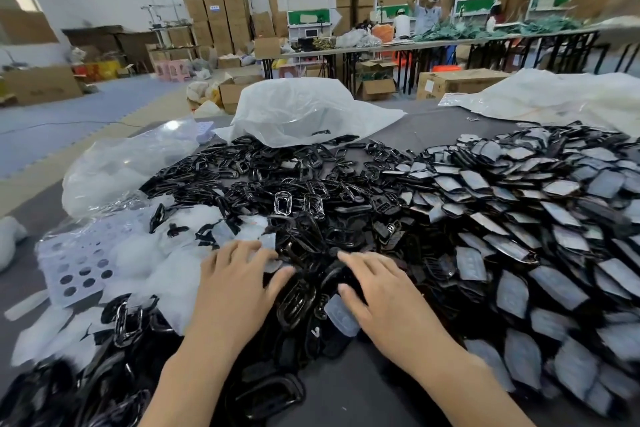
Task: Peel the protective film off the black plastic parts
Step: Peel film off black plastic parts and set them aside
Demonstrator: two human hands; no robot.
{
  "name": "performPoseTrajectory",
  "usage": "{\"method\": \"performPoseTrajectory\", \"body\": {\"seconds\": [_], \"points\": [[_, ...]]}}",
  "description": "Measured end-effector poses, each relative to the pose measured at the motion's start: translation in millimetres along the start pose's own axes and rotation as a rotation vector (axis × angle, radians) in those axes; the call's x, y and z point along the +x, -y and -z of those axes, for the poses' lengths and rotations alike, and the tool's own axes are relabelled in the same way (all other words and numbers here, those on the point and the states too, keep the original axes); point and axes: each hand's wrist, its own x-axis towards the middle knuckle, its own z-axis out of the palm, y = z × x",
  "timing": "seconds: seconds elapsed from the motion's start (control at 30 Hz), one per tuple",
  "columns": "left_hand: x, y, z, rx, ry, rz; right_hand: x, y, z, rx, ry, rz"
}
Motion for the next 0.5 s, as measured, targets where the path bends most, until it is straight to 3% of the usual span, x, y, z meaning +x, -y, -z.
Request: {"method": "performPoseTrajectory", "body": {"seconds": [0.17, 0.4, 0.5], "points": [[-3.0, -3.8, 1.6, -0.077, 0.012, -0.045, 1.6, -12.0, -1.4, -0.014, -0.017, -0.050], [-8.0, -16.9, 2.8, -0.131, -0.193, -0.078, -0.4, -7.9, 9.9, 0.496, -0.281, -0.186], [-10.6, -28.9, 7.6, -0.302, -0.141, -0.174, 0.8, -6.5, 19.0, 0.721, -0.344, -0.250]]}}
